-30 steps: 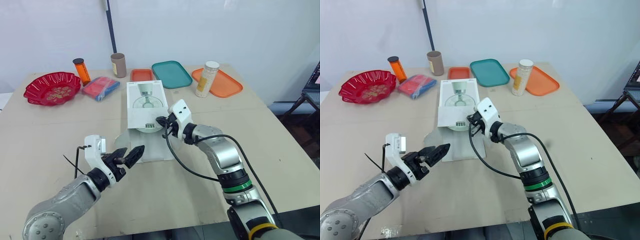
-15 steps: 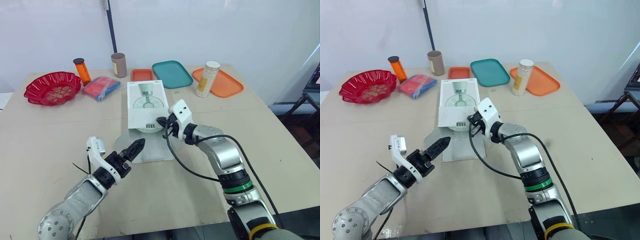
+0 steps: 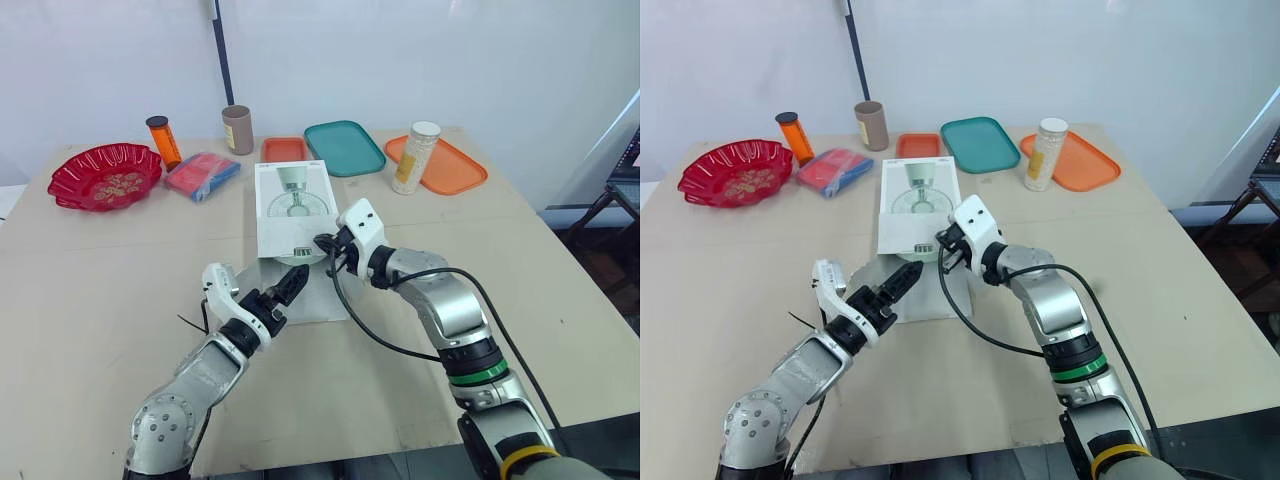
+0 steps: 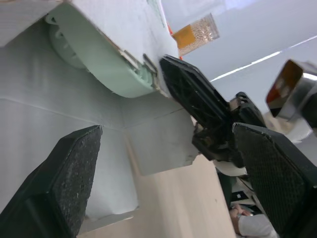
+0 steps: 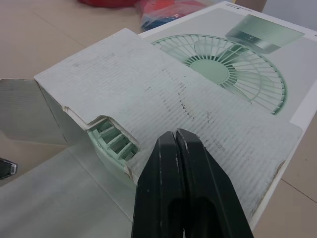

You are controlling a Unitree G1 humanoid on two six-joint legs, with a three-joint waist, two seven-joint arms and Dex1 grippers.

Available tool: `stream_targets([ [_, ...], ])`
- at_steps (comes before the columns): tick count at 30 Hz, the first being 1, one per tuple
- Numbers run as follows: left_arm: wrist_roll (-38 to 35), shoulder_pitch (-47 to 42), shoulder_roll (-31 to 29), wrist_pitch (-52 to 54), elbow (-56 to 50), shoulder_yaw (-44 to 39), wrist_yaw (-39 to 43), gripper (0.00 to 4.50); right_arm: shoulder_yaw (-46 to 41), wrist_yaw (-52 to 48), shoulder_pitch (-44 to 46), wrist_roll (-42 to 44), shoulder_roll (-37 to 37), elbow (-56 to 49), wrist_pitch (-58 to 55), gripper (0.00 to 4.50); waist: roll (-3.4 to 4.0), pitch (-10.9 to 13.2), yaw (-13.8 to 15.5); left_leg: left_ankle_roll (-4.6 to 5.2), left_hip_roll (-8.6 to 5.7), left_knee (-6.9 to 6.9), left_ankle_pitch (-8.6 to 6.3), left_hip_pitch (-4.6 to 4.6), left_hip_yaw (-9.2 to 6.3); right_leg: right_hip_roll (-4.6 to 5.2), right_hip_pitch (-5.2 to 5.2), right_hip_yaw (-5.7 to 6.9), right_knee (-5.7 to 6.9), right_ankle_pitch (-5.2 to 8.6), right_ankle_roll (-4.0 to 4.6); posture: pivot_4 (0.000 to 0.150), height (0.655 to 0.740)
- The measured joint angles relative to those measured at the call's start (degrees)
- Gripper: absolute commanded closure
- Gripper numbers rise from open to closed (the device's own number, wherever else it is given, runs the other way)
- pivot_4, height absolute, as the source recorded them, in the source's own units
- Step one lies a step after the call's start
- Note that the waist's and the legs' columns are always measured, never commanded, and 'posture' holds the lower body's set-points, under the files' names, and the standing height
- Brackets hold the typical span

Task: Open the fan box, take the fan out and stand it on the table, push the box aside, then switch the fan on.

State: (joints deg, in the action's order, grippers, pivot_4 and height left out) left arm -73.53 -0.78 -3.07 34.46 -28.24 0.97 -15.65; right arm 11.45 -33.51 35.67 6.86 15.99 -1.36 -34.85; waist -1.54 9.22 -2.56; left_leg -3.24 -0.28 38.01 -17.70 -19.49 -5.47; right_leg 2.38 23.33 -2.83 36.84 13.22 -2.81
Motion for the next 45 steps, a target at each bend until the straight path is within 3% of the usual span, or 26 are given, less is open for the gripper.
stream_targets([
  [8, 8.4, -3.3, 6.8, -5.5, 3.7, -1.3, -0.2, 0.02, 0.1, 0.1, 0.2, 0.0, -0.1, -0.1, -0.5, 4.5, -0.01, 0.0, 0.0, 0.0, 0.0, 0.0, 0.0, -0.04, 0.0, -0.01, -0.01, 0.0, -0.09, 0.0, -0.02, 0.15, 0.74],
  [13, 10.0, -3.4, 7.1, -5.3, 4.8, -0.8, -0.1, 0.02, 0.3, 0.1, 0.3, 0.0, -0.2, -0.1, -0.9, 4.5, 0.0, 0.0, 0.0, 0.0, 0.01, -0.03, 0.0, -0.03, -0.01, -0.03, 0.0, 0.0, -0.09, 0.01, -0.03, 0.15, 0.74],
  [39, 9.5, -7.7, 7.3, -7.1, 13.5, 1.0, 2.5, 0.02, 0.9, 1.1, 0.5, -0.2, -0.7, -0.7, -1.8, 4.5, 0.0, 0.0, 0.0, 0.0, 0.01, -0.04, 0.01, -0.03, -0.02, -0.03, 0.01, 0.0, -0.1, 0.05, -0.09, 0.15, 0.74],
  [40, 9.5, -7.7, 7.3, -7.4, 13.7, 1.0, 2.5, 0.52, 0.9, 1.1, 0.5, -0.2, -0.7, -0.8, -1.8, 4.5, 0.0, 0.0, 0.0, -0.01, 0.01, -0.04, 0.01, -0.03, -0.02, -0.03, 0.01, 0.0, -0.1, 0.05, -0.09, 0.15, 0.74],
  [45, 9.6, -8.4, 7.3, -8.5, 14.6, 1.1, 2.4, 0.52, 0.9, 1.2, 0.5, -0.2, -0.8, -0.8, -2.0, 4.5, -0.01, 0.0, 0.0, -0.01, 0.01, -0.04, 0.01, -0.03, -0.02, -0.03, 0.01, 0.0, -0.11, 0.05, -0.09, 0.15, 0.74],
])
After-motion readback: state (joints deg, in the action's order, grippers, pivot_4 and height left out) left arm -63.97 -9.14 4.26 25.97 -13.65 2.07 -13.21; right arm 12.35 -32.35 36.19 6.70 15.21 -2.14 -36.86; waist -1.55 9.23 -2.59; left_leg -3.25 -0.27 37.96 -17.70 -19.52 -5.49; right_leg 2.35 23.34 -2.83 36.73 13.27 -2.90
